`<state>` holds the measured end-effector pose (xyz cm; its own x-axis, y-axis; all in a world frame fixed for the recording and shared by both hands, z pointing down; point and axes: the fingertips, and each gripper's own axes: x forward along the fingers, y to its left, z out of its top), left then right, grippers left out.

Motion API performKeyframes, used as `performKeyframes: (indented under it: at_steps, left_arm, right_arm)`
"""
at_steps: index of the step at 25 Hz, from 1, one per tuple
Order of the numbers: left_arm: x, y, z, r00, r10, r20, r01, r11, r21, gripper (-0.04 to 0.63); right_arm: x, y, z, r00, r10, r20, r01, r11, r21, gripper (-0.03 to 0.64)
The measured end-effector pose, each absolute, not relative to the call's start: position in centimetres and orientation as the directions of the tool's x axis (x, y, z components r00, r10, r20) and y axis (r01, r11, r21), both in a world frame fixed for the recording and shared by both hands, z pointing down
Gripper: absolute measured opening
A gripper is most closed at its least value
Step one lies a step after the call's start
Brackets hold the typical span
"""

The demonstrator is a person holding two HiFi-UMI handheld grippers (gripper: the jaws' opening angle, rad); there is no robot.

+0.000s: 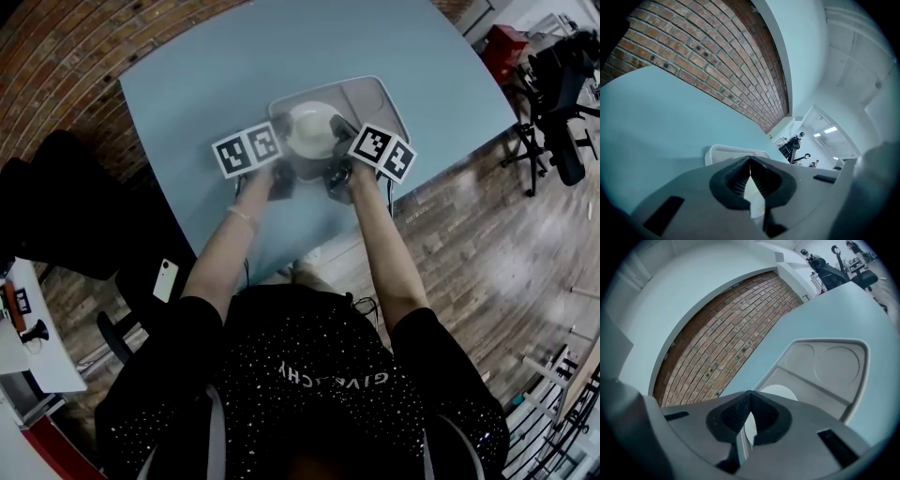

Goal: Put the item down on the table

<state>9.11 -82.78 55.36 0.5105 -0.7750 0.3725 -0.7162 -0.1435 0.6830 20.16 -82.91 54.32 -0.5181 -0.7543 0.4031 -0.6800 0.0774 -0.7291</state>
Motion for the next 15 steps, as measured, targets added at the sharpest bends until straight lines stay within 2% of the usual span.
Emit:
performKeyframes:
  at_steps: [15]
  left_arm:
    - [8.99, -82.63, 55.64, 0.512, -0.771, 0.379, -0.707, -0.127, 0.696, 0.011]
  right_arm:
    - [19.13, -82.58, 54.21, -0.565, -0.721, 0.4, -0.649, 0.09, -0.755, 0.011]
